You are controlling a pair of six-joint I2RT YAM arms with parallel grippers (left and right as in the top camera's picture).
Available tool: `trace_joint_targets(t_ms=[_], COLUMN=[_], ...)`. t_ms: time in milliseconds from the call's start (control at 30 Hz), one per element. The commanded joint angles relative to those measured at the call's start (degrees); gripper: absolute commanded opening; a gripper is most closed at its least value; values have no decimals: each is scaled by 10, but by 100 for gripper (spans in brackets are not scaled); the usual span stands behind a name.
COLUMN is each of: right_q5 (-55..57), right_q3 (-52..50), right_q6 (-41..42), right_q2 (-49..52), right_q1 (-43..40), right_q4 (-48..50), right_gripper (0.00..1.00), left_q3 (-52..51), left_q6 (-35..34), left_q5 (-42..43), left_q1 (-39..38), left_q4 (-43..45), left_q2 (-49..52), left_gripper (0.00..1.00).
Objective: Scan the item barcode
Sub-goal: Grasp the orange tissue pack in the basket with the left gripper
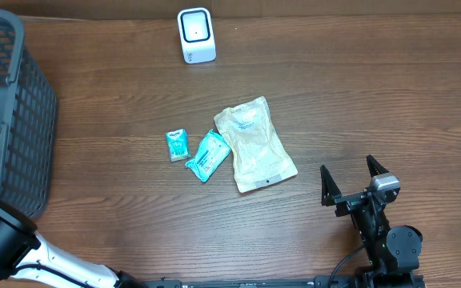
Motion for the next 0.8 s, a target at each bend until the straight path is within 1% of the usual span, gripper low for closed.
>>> trace_joint_targets(t_ms=[0, 33, 67, 100, 133, 167, 400, 500, 633, 767], right_q5=[0, 0, 0, 0, 0, 0, 0, 0, 0, 0], right_q3=[-6, -6, -6, -6, -6, -6, -6, -6, -6, -6], right_q6=[2, 2, 2, 2, 2, 2, 2, 2, 2, 2], right_q2=[-6, -6, -6, -6, -6, -6, -6, -6, -6, -6], right_q1=[2, 2, 2, 2, 2, 2, 2, 2, 2, 2], right_q4=[3, 3, 3, 3, 3, 3, 3, 3, 3, 3], right_gripper=[100, 100, 100, 100, 100, 100, 100, 100, 100, 100], left_q3=[-11, -11, -11, -11, -11, -11, -10, -10, -10, -10], left_q6=[14, 14, 14, 14, 14, 14, 14, -2, -23, -44], left_q5=[20, 21, 21, 21, 21, 21, 20, 18, 16, 17], left_q1=[1, 1, 1, 0, 0, -1, -20, -33, -53, -70], left_q4=[-6, -7, -8, -9, -9, -11, -40, -46, -48, -42], left_q2=[42, 43, 44, 43, 43, 43, 29, 5, -58, -141], left_gripper=[44, 34, 22, 12, 7, 4, 4, 4, 4, 4])
